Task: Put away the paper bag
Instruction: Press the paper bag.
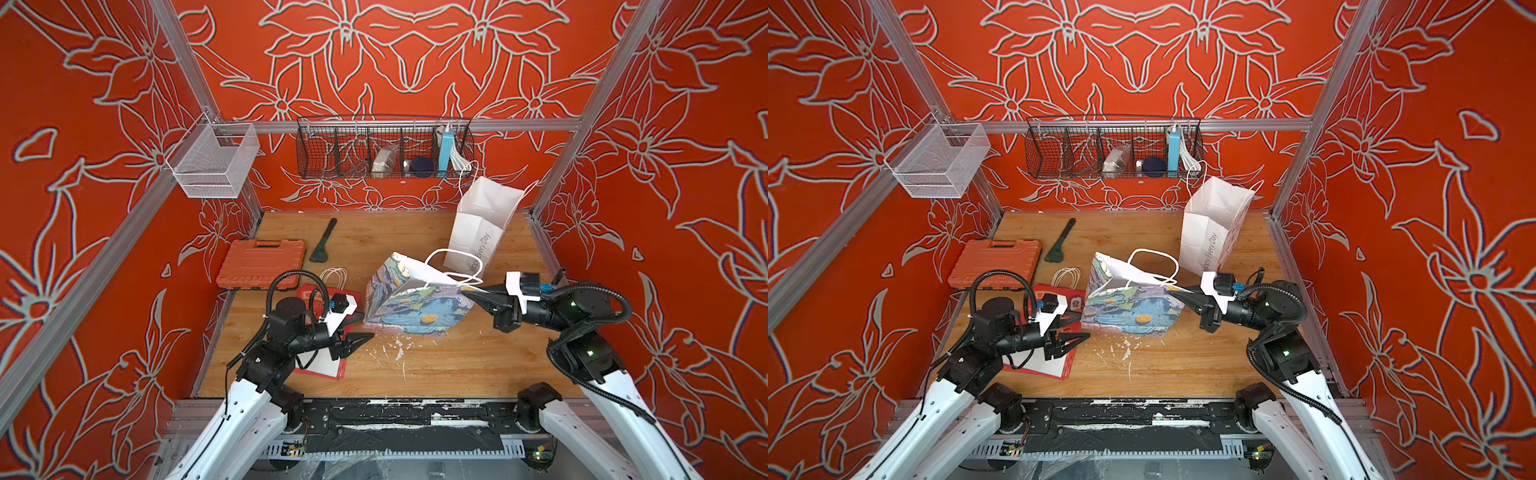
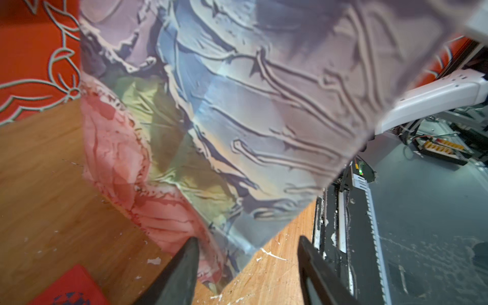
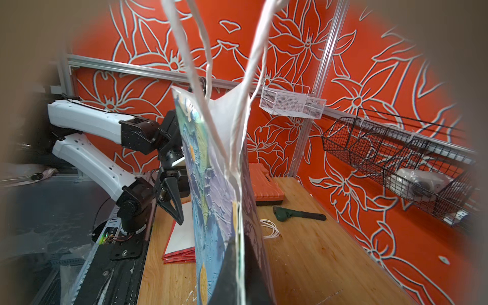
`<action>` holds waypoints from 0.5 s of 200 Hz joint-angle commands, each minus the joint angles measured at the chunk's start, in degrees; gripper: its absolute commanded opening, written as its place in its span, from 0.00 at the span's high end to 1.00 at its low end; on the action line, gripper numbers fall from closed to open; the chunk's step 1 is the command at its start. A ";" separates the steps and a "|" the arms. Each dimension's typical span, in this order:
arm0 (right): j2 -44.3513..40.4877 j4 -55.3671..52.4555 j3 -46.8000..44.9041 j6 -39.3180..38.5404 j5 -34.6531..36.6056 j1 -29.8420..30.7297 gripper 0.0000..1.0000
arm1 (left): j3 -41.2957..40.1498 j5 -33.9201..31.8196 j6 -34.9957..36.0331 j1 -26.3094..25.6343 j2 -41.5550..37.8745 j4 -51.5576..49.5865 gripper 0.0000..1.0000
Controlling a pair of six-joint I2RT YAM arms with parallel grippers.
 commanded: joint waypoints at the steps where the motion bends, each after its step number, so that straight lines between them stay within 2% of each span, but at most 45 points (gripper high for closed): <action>1: 0.04 5.06 -1.18 3.03 -2.07 0.63 1.00 | 0.88 4.87 -0.68 0.26 1.06 6.13 0.49; 66: 0.69 7.49 -3.36 5.07 -2.13 0.98 1.00 | 0.82 10.95 -0.60 -0.75 3.10 10.13 0.60; 100: 1.23 6.80 -3.67 5.15 -1.87 1.00 1.00 | 0.56 14.89 -5.13 -0.83 3.35 15.89 0.64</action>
